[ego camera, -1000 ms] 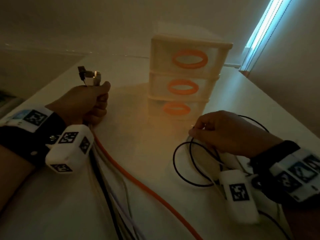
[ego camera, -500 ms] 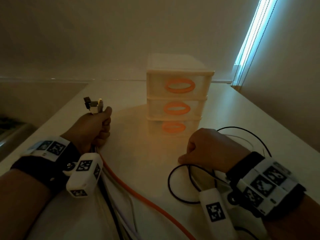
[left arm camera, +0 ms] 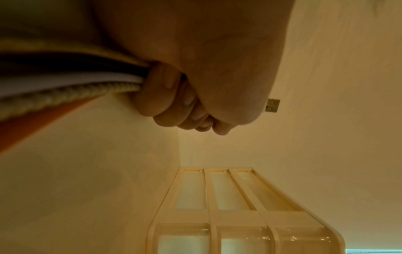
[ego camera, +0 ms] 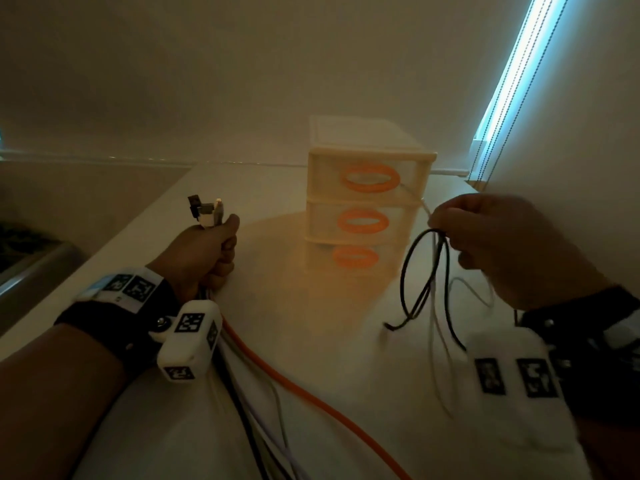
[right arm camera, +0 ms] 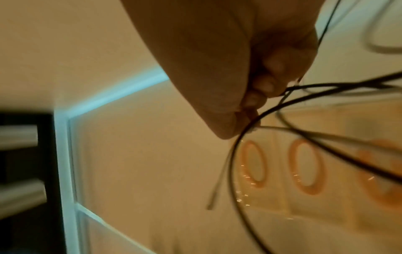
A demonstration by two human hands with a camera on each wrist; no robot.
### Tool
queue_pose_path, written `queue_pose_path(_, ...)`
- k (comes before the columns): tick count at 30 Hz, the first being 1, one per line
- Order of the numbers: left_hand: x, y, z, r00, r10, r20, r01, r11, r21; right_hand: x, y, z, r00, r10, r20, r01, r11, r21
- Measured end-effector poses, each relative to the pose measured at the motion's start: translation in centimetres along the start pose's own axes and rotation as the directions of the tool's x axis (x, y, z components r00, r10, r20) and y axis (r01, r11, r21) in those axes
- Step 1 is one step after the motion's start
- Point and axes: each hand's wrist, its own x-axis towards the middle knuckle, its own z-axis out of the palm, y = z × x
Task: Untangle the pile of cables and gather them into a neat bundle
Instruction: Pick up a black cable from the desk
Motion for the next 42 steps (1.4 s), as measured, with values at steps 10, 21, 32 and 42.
queue_pose_path(10, -0.4, 0.0, 0.2, 0.998, 0.057, -0.029, -0.058, 0.997, -0.046, -0.8, 0.7, 2.3, 0.965, -0.204, -0.165, 0.261, 0.803, 0.536)
queue_pose_path(21, -7.7, 3.2, 5.3, 0.923, 0.232, 0.306, -0.204, 0.972, -0.119, -3.8, 1.0, 8.9, 0.909, -0.414, -0.054, 0.4, 0.824, 0.401)
queue_pose_path(32, -7.1, 3.1, 5.2, 0.928, 0.177, 0.326, -0.071, 0.947, -0.313, -4.5, 1.1, 9.7, 0.806, -0.541, 0.241, 0.472, 0.832, 0.293)
queue_pose_path(42, -5.7, 4.2, 2.3, 0.944, 0.267, 0.196, -0.107, 0.806, -0.582, -2.2, 2.4, 7.6, 0.847, -0.278, 0.453, 0.355, 0.931, -0.091)
